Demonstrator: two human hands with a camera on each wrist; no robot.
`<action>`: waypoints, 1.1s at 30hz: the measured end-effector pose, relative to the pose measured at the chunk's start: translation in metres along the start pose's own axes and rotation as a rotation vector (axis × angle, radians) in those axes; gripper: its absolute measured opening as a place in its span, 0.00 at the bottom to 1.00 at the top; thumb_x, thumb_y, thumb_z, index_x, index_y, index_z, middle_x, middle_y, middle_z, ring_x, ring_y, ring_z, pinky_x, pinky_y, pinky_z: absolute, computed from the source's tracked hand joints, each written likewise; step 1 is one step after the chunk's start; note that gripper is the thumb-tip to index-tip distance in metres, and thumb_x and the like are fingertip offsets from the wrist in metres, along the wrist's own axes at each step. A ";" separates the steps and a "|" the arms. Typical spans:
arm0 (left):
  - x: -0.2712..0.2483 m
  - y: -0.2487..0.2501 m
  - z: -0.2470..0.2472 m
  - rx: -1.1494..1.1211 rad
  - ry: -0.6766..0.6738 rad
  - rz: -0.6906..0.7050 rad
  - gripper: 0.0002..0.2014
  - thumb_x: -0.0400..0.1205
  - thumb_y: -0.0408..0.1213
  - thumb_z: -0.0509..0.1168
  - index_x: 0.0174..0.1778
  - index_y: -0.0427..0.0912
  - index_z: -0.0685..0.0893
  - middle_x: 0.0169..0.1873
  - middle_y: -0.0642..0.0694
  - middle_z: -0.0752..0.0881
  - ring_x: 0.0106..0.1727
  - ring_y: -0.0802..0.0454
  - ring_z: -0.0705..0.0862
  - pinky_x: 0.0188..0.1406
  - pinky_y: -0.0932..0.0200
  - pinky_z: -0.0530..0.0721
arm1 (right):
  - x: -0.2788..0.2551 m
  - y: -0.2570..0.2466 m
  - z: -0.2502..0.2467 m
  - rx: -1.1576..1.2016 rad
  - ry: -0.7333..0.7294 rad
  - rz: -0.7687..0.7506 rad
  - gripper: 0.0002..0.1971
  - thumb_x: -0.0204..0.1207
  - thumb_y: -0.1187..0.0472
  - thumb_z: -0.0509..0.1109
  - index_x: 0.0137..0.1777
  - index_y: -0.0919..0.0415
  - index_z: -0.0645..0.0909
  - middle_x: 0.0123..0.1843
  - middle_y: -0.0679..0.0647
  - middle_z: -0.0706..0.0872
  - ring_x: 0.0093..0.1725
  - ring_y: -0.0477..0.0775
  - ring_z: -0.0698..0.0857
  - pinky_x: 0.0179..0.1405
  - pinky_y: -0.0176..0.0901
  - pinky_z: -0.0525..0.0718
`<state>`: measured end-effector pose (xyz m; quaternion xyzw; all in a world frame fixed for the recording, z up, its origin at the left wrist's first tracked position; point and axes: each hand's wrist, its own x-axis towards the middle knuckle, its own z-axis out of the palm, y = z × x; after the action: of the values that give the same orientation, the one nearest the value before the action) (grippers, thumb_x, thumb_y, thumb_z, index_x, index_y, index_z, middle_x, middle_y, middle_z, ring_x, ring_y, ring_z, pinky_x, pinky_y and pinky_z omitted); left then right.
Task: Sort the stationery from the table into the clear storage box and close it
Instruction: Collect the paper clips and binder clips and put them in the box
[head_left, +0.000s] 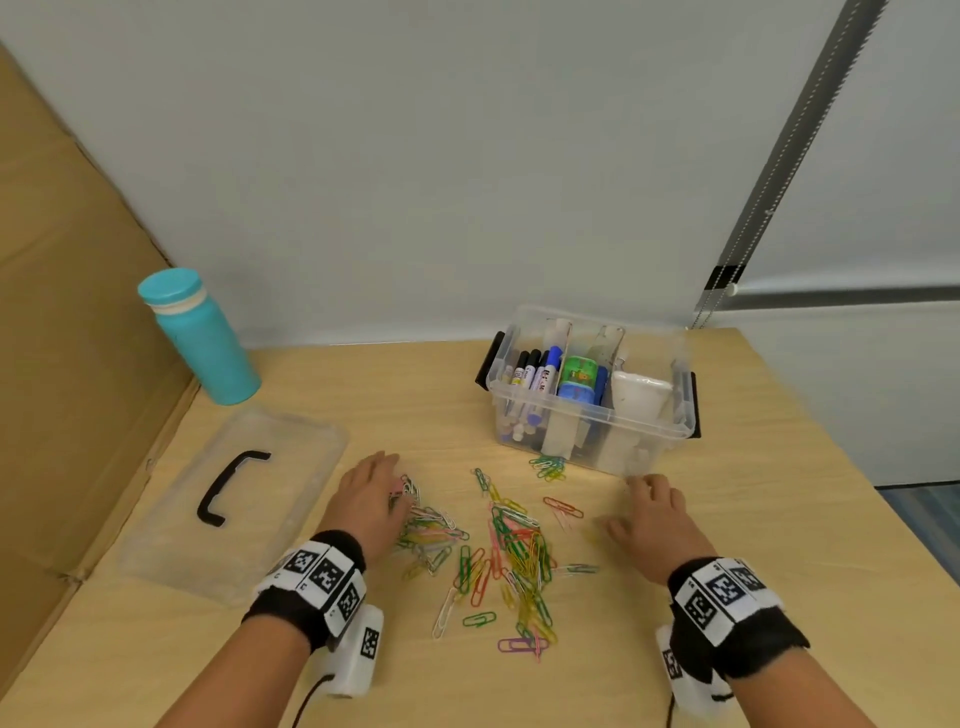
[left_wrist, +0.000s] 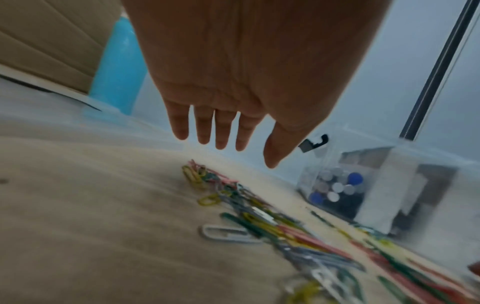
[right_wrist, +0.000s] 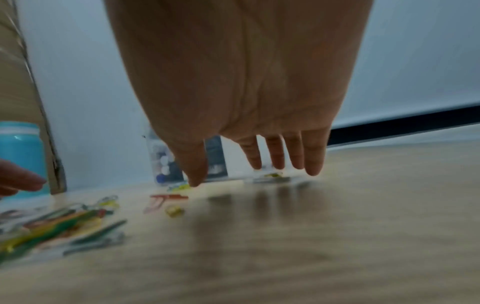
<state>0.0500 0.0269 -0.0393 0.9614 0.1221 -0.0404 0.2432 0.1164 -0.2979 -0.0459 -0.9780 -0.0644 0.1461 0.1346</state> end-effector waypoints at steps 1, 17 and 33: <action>0.005 -0.001 0.001 0.045 -0.055 -0.029 0.29 0.85 0.45 0.56 0.82 0.43 0.56 0.82 0.42 0.57 0.82 0.44 0.56 0.81 0.51 0.59 | 0.001 0.001 0.003 -0.003 -0.026 0.019 0.34 0.81 0.43 0.58 0.80 0.63 0.55 0.79 0.60 0.58 0.78 0.62 0.59 0.77 0.53 0.65; -0.038 0.023 0.032 -0.028 -0.220 0.263 0.24 0.88 0.38 0.50 0.81 0.51 0.58 0.82 0.56 0.53 0.81 0.57 0.56 0.72 0.73 0.52 | 0.022 -0.062 0.016 -0.023 -0.021 -0.357 0.32 0.83 0.46 0.54 0.82 0.61 0.53 0.81 0.54 0.57 0.79 0.53 0.60 0.78 0.47 0.67; -0.037 0.009 0.021 0.005 -0.172 0.125 0.26 0.86 0.39 0.53 0.82 0.47 0.56 0.79 0.52 0.60 0.78 0.53 0.58 0.77 0.62 0.58 | 0.002 -0.066 0.023 0.032 -0.044 -0.428 0.31 0.82 0.45 0.58 0.81 0.59 0.59 0.80 0.54 0.61 0.77 0.53 0.65 0.76 0.44 0.69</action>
<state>0.0161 0.0011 -0.0484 0.9608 0.0405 -0.1076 0.2523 0.1058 -0.2284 -0.0493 -0.9363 -0.2713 0.1363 0.1767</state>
